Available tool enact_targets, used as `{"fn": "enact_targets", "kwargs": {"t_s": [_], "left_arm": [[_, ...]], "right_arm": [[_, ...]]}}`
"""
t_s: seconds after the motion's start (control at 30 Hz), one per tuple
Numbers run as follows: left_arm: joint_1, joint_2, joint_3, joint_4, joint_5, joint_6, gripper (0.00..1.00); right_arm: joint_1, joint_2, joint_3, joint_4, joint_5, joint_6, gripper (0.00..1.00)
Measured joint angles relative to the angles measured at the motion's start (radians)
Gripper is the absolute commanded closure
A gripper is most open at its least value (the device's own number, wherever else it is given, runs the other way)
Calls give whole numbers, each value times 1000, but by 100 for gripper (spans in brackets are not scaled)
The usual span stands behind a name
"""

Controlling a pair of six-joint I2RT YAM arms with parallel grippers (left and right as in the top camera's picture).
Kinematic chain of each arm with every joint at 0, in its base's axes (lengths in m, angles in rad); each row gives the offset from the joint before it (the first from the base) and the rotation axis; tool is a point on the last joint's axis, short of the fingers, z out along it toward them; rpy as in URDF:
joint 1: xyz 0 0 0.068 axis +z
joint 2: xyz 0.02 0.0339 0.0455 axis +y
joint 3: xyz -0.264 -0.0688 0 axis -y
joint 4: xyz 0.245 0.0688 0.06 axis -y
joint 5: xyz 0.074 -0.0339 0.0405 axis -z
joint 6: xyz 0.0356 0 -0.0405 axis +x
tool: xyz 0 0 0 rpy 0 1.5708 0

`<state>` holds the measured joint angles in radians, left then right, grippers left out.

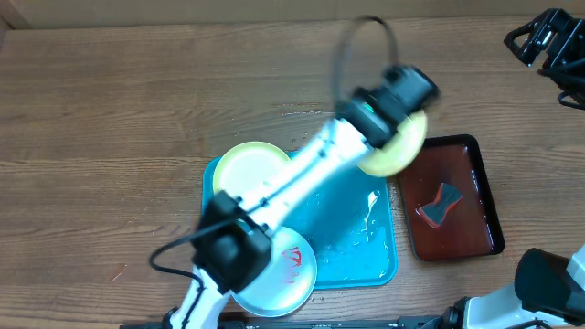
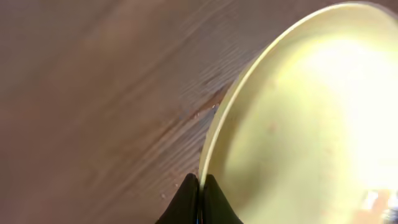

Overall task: Clean dirty plates on tray and stack at the side
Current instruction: 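Swing the yellow plate left and set it on the table with the left gripper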

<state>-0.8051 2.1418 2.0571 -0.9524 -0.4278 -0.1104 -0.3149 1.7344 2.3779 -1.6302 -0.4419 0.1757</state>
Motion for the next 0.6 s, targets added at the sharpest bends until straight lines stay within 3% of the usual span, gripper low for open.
{"fn": "enact_targets", "kwargs": {"t_s": [0.37,0.6], "left_arm": [[510,-249,48,-100,588,-200,95],[744,-257,-10,-225,670,-232,95]], "right_arm": [[0,0,0,-54,2,0,0],[0,0,-11,-66,5,0,0]]}}
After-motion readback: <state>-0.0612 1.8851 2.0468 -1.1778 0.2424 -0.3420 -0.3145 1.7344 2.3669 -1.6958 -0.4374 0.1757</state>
